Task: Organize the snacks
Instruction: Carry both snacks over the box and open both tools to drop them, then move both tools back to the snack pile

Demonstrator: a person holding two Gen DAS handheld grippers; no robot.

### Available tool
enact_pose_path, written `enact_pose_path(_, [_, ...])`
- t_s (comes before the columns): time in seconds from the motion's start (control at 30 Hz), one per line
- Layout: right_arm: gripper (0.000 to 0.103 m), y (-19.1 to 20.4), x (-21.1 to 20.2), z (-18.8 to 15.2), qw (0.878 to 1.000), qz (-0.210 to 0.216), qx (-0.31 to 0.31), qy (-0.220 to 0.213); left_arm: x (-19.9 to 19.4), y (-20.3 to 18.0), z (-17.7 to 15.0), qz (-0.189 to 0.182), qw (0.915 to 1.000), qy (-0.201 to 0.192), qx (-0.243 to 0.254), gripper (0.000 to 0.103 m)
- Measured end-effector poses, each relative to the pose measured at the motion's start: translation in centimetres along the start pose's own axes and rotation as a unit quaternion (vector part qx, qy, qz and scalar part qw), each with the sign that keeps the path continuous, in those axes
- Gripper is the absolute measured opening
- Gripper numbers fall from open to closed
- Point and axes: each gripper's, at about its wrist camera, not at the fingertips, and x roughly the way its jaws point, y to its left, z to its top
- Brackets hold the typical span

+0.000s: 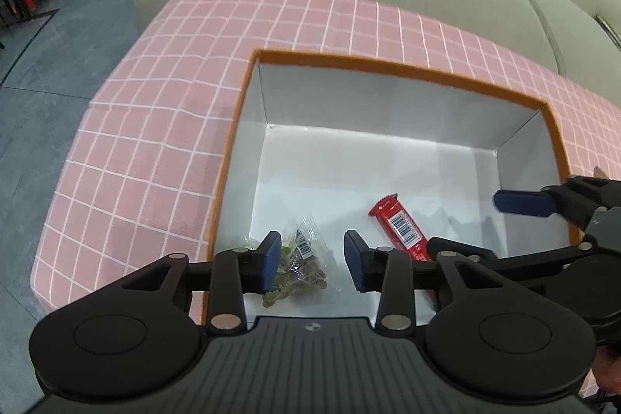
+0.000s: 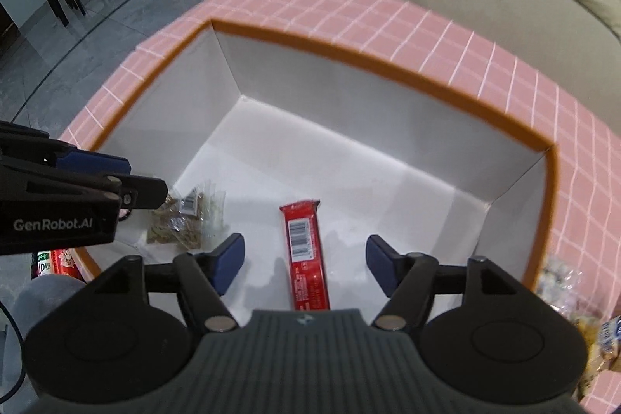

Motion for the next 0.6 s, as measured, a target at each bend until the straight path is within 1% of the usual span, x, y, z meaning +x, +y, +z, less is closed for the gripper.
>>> enact_pose_path(0.07, [0.076, -0.1, -1.3, -0.1, 1.0, 0.002, -0.007, -0.02, -0.9, -0.1, -0.2, 0.004, 0.9999, -0.012, 0.0, 0.049])
enact_pose_path(0.13, [0.083, 0.1, -2.4, -0.3, 0.999, 0.003, -0.013, -0.035, -1.7, -0.3, -0.4, 0.006, 0.9997, -0.022, 0.004, 0.051])
enact_pose_path(0.23, [0.089, 0.2, -4.1, -0.7, 0.999, 0.004, -0.017, -0.051, -2.8, -0.7, -0.7, 0.013, 0.9992, -0.036, 0.01, 0.051])
enact_pose_path(0.33, [0.09, 0.3, -5.8, -1.4, 0.998, 0.0, -0.018, -0.064, -4.2, -1.3, -1.1, 0.015, 0.9982, -0.056, 0.016, 0.051])
enact_pose_path(0.43, [0.09, 0.2, -7.8, -2.5, 0.996, -0.007, -0.018, -0.089, -5.7, -2.2, -1.8, 0.013, 0.9965, -0.081, 0.018, 0.051])
enact_pose_path(0.6, [0.09, -0.5, -11.0, -4.8, 0.991, -0.011, -0.005, -0.131, -7.7, -4.1, -2.9, -0.019, 0.9936, -0.108, 0.029, 0.051])
